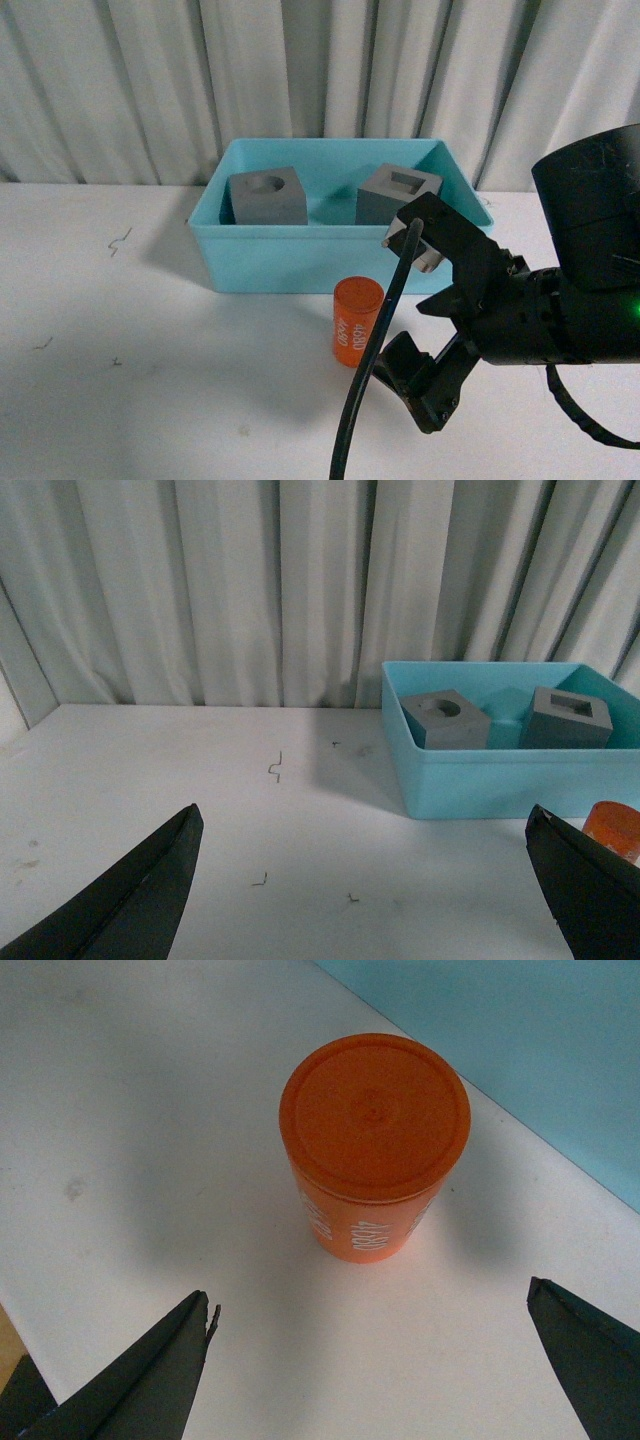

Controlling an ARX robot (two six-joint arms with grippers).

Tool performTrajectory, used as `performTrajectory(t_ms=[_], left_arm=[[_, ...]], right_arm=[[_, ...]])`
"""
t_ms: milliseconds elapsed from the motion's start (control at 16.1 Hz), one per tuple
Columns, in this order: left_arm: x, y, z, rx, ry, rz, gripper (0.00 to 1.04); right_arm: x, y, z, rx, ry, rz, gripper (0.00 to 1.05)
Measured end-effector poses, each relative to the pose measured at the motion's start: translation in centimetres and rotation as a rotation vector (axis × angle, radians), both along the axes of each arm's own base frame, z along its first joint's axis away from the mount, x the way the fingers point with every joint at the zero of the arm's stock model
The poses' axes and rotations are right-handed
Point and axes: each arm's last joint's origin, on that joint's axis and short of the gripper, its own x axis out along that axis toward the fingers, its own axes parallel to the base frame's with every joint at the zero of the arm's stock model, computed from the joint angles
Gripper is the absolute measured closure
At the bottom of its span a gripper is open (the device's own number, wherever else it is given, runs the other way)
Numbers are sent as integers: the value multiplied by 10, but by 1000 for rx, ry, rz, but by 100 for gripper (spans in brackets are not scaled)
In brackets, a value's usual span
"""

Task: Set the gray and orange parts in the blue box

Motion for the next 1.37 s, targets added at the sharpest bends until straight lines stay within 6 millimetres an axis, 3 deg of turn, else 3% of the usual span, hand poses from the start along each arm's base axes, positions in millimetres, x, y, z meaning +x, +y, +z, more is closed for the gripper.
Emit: performTrajectory(t_ms=[498, 934, 1058, 1369], left_arm=[[0, 0, 0, 0, 0, 0, 7], [0, 0, 0, 0, 0, 0, 7], [0, 0, 0, 0, 0, 0, 7], [0, 0, 0, 0, 0, 0, 7]], right_arm=[[28, 15, -7, -7, -13, 18, 6], [40, 29, -5, 0, -26, 43, 6], [42, 30, -7, 5, -24, 45, 33], [42, 30, -6, 10, -27, 42, 42]])
